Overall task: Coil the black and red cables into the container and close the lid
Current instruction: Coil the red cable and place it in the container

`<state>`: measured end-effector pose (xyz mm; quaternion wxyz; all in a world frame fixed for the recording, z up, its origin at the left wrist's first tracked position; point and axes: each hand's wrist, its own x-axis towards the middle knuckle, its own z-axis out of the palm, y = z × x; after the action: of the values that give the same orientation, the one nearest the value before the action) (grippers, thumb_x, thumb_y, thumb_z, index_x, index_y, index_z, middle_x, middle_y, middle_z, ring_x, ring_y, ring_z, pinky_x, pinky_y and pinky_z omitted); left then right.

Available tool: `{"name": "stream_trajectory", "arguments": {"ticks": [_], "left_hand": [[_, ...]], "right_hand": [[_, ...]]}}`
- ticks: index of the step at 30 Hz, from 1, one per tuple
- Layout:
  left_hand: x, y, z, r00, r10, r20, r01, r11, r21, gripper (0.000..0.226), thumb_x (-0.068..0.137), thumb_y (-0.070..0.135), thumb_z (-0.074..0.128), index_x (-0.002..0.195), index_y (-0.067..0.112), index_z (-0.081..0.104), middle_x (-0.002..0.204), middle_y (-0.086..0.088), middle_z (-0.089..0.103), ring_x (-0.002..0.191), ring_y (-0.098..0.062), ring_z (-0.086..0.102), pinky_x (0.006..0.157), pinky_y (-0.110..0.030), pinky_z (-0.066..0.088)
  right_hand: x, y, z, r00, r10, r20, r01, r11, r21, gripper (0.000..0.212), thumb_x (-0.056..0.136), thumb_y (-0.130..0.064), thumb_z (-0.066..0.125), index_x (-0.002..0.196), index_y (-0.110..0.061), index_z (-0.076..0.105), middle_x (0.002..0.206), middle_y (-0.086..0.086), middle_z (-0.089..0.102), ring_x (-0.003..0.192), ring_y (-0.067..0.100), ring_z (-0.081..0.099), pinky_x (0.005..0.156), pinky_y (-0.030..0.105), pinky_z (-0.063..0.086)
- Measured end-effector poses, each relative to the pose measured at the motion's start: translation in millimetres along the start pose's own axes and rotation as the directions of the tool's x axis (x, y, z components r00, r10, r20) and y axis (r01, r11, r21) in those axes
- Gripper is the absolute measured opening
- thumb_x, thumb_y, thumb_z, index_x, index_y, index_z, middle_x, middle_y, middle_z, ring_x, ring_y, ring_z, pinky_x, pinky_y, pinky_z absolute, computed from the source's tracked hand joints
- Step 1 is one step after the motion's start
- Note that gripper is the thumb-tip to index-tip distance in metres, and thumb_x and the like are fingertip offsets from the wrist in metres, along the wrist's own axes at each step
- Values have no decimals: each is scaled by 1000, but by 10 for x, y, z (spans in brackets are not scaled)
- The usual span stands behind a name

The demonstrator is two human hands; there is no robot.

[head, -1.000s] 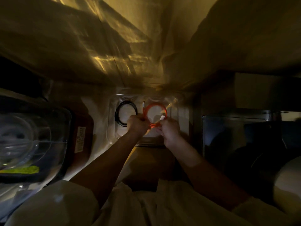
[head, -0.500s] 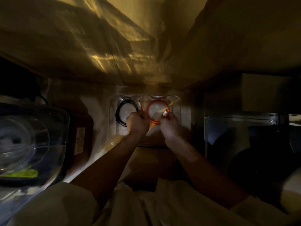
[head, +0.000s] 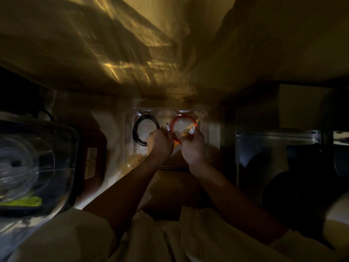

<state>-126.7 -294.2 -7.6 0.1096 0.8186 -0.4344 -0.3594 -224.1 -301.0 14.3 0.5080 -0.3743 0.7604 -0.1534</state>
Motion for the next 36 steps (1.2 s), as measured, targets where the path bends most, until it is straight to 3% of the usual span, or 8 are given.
{"name": "stream_trajectory", "arguments": {"ticks": [4,5,10,13,15,23,32,36], "left_hand": [[57,21,-37,1000,7,13,-7,999,52,34,96,27,52,90,2,73,91,-21,73,89,-37,67,68,-34,44],[58,25,-42,1000,-4,10,4,999,42,32,95,26,54,87,2,72,89,-21,73,88,-37,67,66,-33,43],[36,-1,-32,998,-58,3,58,993,-104,15,85,20,64,86,6,72,82,-13,75,83,-29,69,69,-35,55],[29,-14,-16,999,-39,-4,38,992,-121,10,85,13,65,90,8,72,89,-11,75,87,-28,69,72,-34,54],[25,-22,-1,1000,-9,-7,8,989,-148,10,85,10,64,91,8,72,91,-10,75,89,-28,69,74,-34,54],[-53,-82,2,1000,21,-16,-23,981,-194,10,85,10,60,88,14,68,91,0,73,85,-21,70,60,-13,30],[-164,-162,-50,999,29,-22,-33,978,-205,10,82,8,62,88,10,70,93,-9,75,90,-30,68,70,-26,43],[-191,-199,-89,999,50,16,-46,979,-199,14,82,8,61,77,21,62,88,-10,74,85,-32,68,71,-32,49]], "right_hand": [[-52,18,16,997,-79,-22,76,988,-133,53,96,-6,54,147,-2,40,146,17,46,130,29,51,98,11,33],[-68,22,23,996,-89,-29,84,984,-156,53,96,-5,54,147,-1,40,147,18,45,131,30,50,98,11,31],[-39,73,26,996,-38,86,61,959,-276,49,92,-5,55,141,-4,48,146,13,46,134,29,46,109,29,37],[-20,109,23,982,-3,187,94,874,-478,65,94,-17,54,152,-4,30,164,12,19,152,29,14,123,37,17],[-27,111,28,979,-7,204,112,855,-507,65,97,-19,48,154,-3,23,167,12,10,154,28,5,123,37,11],[-75,115,-58,973,-95,211,182,878,-442,49,93,-14,50,138,4,46,150,19,37,144,32,30,118,42,28],[-237,150,-163,964,-150,219,216,922,-322,39,96,-16,49,134,-12,54,140,7,51,131,27,47,109,43,42],[-293,153,-210,965,-164,206,227,916,-331,37,96,-14,46,132,-11,57,138,9,54,127,26,51,106,43,44]]}}
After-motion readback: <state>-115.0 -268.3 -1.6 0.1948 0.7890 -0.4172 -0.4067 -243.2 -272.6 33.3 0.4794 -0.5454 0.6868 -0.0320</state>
